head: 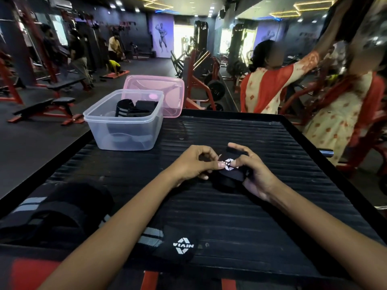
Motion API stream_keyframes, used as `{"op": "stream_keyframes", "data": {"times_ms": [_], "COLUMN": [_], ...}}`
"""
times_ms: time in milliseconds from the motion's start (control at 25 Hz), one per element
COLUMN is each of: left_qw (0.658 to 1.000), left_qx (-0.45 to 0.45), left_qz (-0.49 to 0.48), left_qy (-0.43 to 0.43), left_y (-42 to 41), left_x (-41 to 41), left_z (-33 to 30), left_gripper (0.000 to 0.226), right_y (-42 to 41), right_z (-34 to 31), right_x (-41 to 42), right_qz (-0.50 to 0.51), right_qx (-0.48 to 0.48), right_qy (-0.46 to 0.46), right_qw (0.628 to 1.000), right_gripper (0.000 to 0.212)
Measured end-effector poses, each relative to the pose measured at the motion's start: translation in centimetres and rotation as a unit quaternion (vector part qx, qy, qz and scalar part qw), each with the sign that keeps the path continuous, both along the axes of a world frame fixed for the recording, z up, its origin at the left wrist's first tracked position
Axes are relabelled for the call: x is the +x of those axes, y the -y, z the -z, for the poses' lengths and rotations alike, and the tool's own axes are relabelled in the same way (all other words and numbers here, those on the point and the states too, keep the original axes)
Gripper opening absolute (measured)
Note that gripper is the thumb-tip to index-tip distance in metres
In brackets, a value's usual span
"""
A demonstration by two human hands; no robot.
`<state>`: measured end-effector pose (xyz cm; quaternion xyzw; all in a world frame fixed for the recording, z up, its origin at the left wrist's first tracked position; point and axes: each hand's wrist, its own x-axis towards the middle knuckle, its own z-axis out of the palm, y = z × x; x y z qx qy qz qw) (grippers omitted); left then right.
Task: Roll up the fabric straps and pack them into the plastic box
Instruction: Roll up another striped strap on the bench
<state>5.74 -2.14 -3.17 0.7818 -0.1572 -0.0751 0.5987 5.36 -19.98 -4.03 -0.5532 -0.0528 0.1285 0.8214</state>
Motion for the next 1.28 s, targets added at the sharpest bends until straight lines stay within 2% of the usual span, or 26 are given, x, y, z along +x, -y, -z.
{"op": "stream_keyframes", "data": {"times_ms": [160,280,400,520,600,680,760,800,880,960,1040,1080,1160,1240,1280], "left_qw": [0.998,0.989,0.962,0.956,0.965,0.977,0.981,0.982,0.983,0.967,0.926,0.914,0.924,0.939,0.929], "left_qx": [-0.042,-0.089,-0.159,-0.161,-0.162,-0.145,-0.101,-0.082,-0.063,-0.148,-0.262,-0.256,-0.123,0.123,0.239], "left_qz": [-0.021,-0.013,0.050,0.104,0.059,-0.034,-0.111,-0.131,-0.158,-0.208,-0.271,-0.308,-0.349,-0.309,-0.269], "left_qy": [-0.040,-0.118,-0.217,-0.221,-0.199,-0.154,-0.121,-0.107,-0.063,-0.020,0.031,0.065,0.101,0.092,0.090], "left_y": [0.5,0.6,0.4,0.3,0.2,-0.3,-0.8,-0.9,-0.8,-0.7,-1.4,-1.9,-2.7,-2.8,-2.7], "left_x": [0.0,-0.1,-0.4,-0.3,0.2,0.9,1.3,1.3,1.3,1.5,2.3,2.5,2.8,2.6,2.5], "left_z": [0.7,0.6,0.2,0.4,0.2,-0.1,-0.1,0.1,0.3,-0.1,-0.8,-1.0,-0.5,0.7,1.3], "left_gripper": [0.015,0.018,0.011,0.022,0.025,0.022,0.027,0.033,0.044,0.039,0.023,0.017,0.011,0.011,0.012], "right_y": [0.2,0.3,0.3,0.4,1.1,1.7,1.5,0.8,-0.9,-2.4,-3.3,-3.9,-5.7,-8.0,-9.2], "right_z": [0.3,0.3,0.2,-0.1,-0.5,-0.7,-0.4,-0.1,0.2,-0.3,-0.8,-1.1,-1.5,-1.7,-1.8], "right_x": [0.3,0.6,0.9,1.1,1.6,1.8,1.4,1.0,0.1,0.5,2.6,3.9,6.8,9.3,10.3], "right_qz": [-0.014,-0.070,-0.100,-0.111,-0.111,-0.072,-0.032,-0.021,-0.009,0.020,0.074,0.096,0.117,0.126,0.127], "right_qx": [0.071,0.102,0.130,0.124,0.041,-0.154,-0.353,-0.413,-0.467,-0.489,-0.461,-0.429,-0.393,-0.390,-0.388], "right_qy": [-0.013,-0.003,0.003,0.037,0.068,0.135,0.212,0.238,0.274,0.287,0.240,0.210,0.192,0.207,0.208], "right_qw": [0.997,0.992,0.987,0.985,0.991,0.976,0.911,0.879,0.841,0.823,0.851,0.873,0.891,0.888,0.889], "right_gripper": [0.054,0.071,0.075,0.074,0.062,0.052,0.051,0.051,0.050,0.047,0.046,0.049,0.061,0.066,0.066]}}
